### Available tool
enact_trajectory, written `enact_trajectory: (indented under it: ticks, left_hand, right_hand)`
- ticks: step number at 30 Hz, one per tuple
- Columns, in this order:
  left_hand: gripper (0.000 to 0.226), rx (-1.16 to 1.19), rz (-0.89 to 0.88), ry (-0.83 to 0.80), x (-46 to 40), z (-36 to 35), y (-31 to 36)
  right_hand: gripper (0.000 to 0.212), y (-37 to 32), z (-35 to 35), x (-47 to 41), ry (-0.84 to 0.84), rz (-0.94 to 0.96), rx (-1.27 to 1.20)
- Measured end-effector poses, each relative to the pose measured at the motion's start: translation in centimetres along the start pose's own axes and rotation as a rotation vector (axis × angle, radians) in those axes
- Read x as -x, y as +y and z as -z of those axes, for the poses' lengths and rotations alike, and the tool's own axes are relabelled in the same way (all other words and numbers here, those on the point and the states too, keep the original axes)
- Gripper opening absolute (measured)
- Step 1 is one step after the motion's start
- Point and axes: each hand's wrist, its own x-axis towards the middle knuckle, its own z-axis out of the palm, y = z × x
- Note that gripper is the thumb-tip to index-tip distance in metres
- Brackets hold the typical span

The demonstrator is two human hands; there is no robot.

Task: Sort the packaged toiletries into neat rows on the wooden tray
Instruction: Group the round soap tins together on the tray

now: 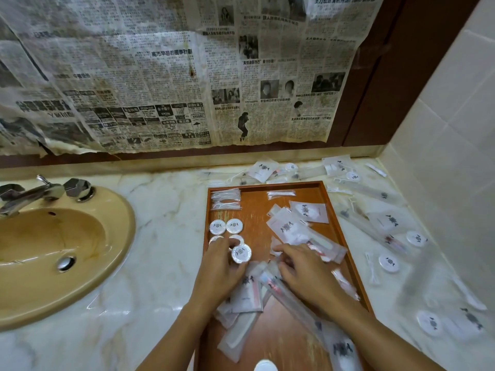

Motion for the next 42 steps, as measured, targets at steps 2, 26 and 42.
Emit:
enact_trajectory:
  ticks: [2,26,42]
  left_hand:
    - [0.035,-0.005,-0.046,-0.017,0.9,0.5,-0.8]
    - [0.042,0.009,-0.259,-0.106,4.4,1.1,-4.5]
    - [0.039,0.063,-0.223,-0.070,4.7,1.1,-4.6]
  right_hand:
    - [0.037,-1.0,-0.8,1.0,0.002,-0.016,-0.002]
    - [0.077,-8.7,-7.1,12.6,-0.085,-0.463,0.324]
    - [0.046,-9.8,-6.9,12.5,-0.065,-0.563,0.097]
